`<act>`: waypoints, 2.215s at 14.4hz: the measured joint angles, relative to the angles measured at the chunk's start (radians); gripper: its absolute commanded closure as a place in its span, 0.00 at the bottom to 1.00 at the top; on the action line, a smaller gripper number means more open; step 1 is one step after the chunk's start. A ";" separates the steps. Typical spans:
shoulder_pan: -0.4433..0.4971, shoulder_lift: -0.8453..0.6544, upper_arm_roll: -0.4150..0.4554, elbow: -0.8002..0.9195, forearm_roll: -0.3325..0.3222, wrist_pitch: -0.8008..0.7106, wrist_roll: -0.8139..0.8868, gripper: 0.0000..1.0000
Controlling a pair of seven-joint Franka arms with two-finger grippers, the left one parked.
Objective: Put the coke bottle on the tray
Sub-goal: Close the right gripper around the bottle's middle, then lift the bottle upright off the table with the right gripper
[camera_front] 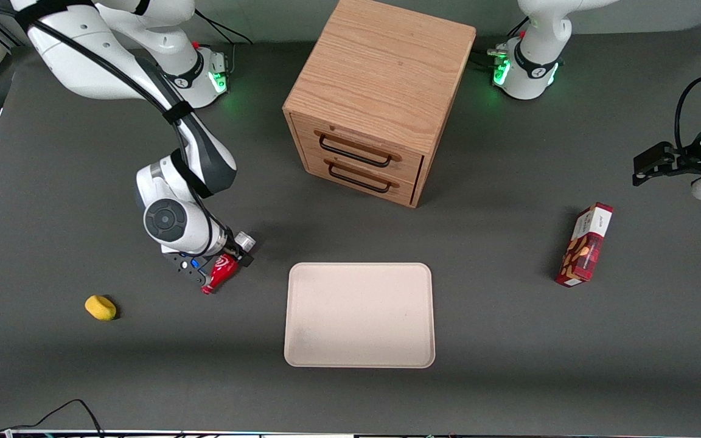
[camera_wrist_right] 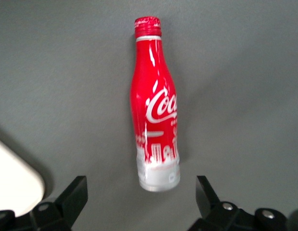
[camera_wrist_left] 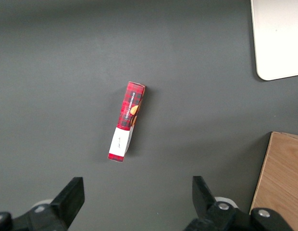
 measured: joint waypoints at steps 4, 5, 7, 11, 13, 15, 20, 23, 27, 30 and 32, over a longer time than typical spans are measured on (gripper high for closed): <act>-0.007 0.047 -0.023 -0.033 -0.046 0.107 0.006 0.00; -0.008 0.056 -0.029 -0.037 -0.051 0.127 0.006 0.00; -0.009 0.070 -0.042 -0.044 -0.053 0.160 0.007 0.00; -0.010 0.091 -0.060 -0.052 -0.074 0.199 0.007 0.90; -0.010 0.097 -0.062 -0.053 -0.089 0.205 0.007 1.00; -0.010 0.096 -0.061 -0.053 -0.093 0.207 0.007 1.00; -0.010 0.085 -0.062 -0.042 -0.107 0.208 -0.018 1.00; -0.014 0.018 -0.062 0.007 -0.109 0.070 -0.108 1.00; -0.014 -0.115 -0.043 0.144 -0.063 -0.203 -0.316 1.00; -0.011 -0.163 -0.024 0.319 0.001 -0.390 -0.481 1.00; -0.011 -0.154 0.001 0.429 0.028 -0.456 -0.537 1.00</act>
